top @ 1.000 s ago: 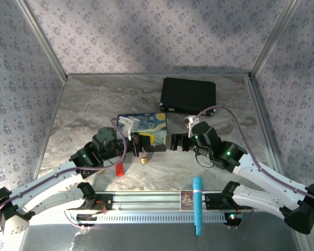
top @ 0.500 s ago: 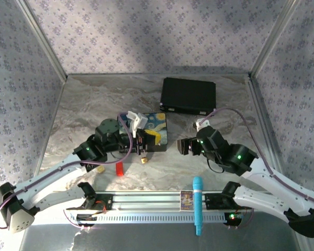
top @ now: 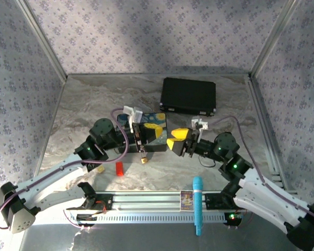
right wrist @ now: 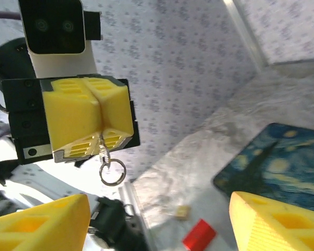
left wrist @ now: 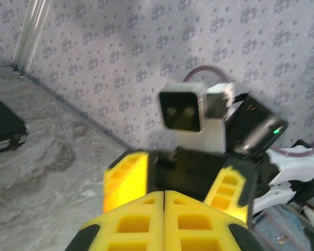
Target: Unlock a padlock with a key
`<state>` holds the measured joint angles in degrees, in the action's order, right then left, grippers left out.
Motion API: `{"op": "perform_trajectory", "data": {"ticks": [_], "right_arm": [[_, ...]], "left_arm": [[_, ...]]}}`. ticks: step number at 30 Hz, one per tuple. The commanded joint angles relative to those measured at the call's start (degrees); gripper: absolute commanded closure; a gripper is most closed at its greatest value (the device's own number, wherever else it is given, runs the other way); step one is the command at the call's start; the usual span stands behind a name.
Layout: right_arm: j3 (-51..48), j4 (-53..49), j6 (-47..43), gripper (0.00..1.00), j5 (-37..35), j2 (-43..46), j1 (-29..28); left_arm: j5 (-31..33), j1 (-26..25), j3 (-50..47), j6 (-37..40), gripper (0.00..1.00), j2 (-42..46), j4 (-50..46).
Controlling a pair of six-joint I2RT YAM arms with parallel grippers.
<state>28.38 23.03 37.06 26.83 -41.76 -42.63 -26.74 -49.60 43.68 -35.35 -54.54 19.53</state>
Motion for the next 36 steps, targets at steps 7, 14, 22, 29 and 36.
{"op": "perform_trajectory", "data": {"ticks": [7, 14, 22, 29, 36], "right_arm": [[1.68, 18.41, 5.09, 0.56, 4.99, -3.57, -1.44], [2.00, 19.96, 5.26, 0.59, 4.78, -5.43, -2.52], [2.80, 21.65, 5.60, 0.74, 3.85, -7.66, -2.85], [2.01, 19.87, 6.02, 0.86, 3.64, -6.96, -2.51], [0.86, 19.60, 7.16, 0.92, 3.50, -6.58, -2.10]], "left_arm": [[-1.17, -0.70, -0.26, -3.41, 1.00, 0.52, 6.24], [-0.94, -1.00, -0.18, -4.43, 1.00, -0.73, 7.89], [-0.53, -1.37, -0.53, -4.81, 1.00, -1.31, 8.28], [0.36, -1.38, -1.07, -5.16, 1.00, -1.26, 8.82], [1.34, -1.38, -1.49, -5.95, 1.00, -1.53, 10.00]]}}
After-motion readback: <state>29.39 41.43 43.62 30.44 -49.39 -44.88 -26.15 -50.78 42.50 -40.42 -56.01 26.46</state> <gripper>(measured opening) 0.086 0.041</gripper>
